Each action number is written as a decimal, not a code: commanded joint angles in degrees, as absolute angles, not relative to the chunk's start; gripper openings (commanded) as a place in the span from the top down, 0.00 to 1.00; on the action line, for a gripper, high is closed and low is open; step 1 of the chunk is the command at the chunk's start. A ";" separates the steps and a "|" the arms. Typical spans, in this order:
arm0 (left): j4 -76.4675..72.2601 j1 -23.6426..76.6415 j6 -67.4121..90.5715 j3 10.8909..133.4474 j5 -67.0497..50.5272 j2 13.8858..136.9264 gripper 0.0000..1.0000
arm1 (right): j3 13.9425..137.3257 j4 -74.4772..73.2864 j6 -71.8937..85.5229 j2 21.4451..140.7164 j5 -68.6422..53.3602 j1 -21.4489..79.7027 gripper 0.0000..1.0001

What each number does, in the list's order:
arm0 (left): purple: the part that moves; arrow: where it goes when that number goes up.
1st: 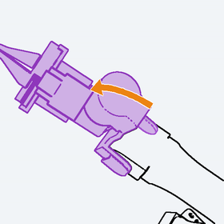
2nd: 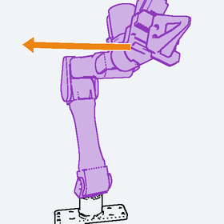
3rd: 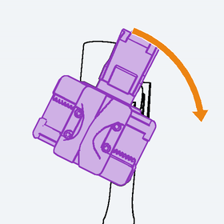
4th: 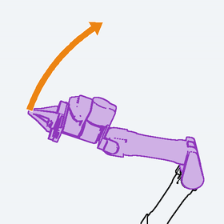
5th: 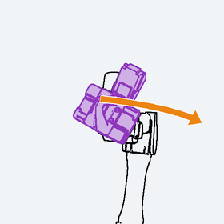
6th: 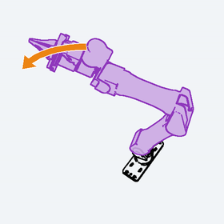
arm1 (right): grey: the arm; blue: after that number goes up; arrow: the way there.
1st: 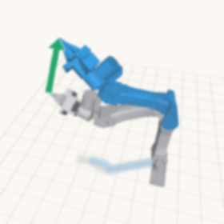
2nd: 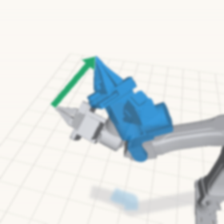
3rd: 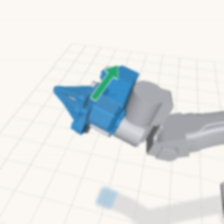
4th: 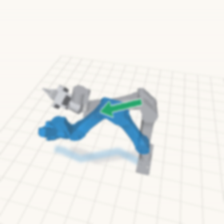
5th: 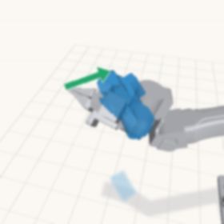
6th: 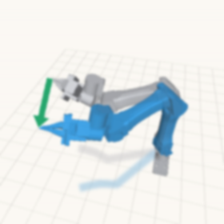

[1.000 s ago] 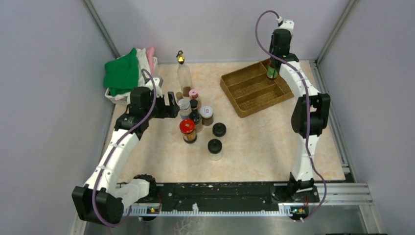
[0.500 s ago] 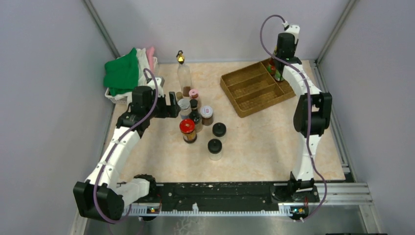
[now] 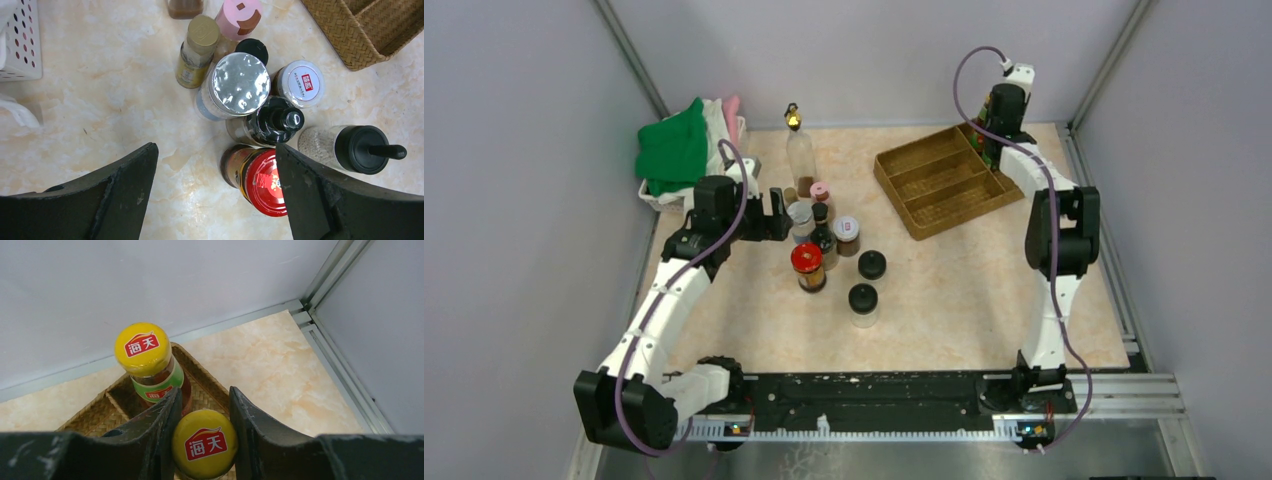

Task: Organize the condiment bottles
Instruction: Place the bottle in the storage box, then pick up the bottle from the center of the board.

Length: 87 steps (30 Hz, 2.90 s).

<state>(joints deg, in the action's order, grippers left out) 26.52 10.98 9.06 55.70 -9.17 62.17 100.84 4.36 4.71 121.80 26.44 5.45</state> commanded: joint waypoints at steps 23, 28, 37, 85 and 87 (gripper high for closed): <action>23.73 10.99 8.09 57.22 -9.88 64.07 0.07 | 101.74 19.96 1.58 124.57 29.11 4.31 0.82; 23.82 10.99 8.00 57.04 -9.95 63.98 0.07 | 100.14 20.44 2.27 123.28 30.49 4.30 0.07; 24.83 10.99 7.94 57.12 -9.57 62.37 0.07 | 91.15 20.24 5.18 109.90 36.40 4.63 0.01; 25.99 -3.98 12.09 56.55 -12.83 60.79 0.01 | 86.12 -4.04 -1.48 98.44 -12.35 41.90 0.16; 25.15 -4.82 12.63 55.89 -13.91 60.64 0.01 | 89.03 -5.60 -2.87 101.93 -12.40 44.07 0.16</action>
